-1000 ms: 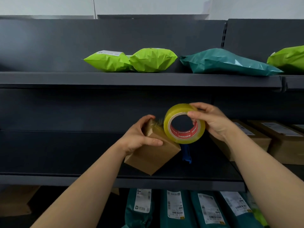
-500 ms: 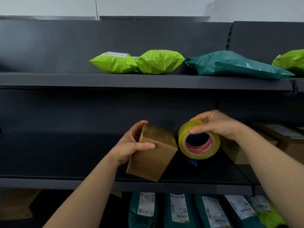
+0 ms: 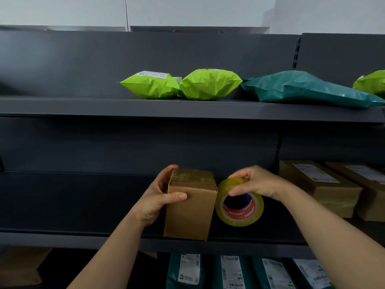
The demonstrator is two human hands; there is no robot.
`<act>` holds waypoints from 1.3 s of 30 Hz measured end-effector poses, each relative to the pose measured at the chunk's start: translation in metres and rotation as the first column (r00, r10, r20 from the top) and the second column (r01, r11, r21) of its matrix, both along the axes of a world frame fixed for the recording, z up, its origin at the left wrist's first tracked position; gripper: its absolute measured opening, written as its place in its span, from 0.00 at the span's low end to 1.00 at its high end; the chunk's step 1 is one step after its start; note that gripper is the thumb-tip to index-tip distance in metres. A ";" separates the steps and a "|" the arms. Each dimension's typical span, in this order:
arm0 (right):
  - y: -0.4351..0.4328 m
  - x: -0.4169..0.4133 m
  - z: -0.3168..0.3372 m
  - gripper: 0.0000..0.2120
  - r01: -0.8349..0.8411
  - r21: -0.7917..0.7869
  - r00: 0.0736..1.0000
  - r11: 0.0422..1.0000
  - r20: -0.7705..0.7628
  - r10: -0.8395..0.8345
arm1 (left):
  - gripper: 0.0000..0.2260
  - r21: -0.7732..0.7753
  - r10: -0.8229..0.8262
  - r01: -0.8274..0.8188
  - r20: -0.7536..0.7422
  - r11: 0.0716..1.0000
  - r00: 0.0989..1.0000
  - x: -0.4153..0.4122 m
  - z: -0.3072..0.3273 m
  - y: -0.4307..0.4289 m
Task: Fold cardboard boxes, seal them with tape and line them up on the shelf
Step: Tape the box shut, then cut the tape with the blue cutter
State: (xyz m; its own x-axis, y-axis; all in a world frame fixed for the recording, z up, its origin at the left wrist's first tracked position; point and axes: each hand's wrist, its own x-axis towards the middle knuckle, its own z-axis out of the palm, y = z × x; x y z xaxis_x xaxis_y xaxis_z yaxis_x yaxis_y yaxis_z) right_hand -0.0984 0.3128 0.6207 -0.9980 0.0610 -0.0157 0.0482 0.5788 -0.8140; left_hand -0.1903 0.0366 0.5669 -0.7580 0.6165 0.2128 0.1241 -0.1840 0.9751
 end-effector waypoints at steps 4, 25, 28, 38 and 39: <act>-0.008 -0.005 -0.008 0.17 -0.005 -0.060 1.000 0.998 -0.017 0.004 | 0.50 -0.027 -0.005 0.005 0.009 1.000 1.000 -0.002 -0.004 -0.009; -0.034 -0.008 -0.015 0.19 0.050 0.090 0.995 0.995 -0.086 -0.043 | 0.36 -0.547 -0.183 -0.647 -0.820 0.531 0.543 0.019 0.034 0.023; -0.032 -0.004 -0.020 0.26 0.054 0.048 0.997 0.997 -0.050 -0.051 | 0.39 -0.523 -0.236 -0.688 -0.849 0.502 0.473 0.014 0.030 0.021; -0.012 0.006 -0.035 0.17 0.263 -0.263 0.953 0.928 -0.081 -0.293 | 0.29 -0.496 0.086 -0.552 -0.688 0.670 0.721 0.015 0.023 0.025; -0.003 0.003 -0.037 0.16 0.330 -0.247 0.928 0.911 -0.091 -0.361 | 0.26 -0.484 0.112 -0.549 -0.672 0.682 0.732 0.015 0.022 0.026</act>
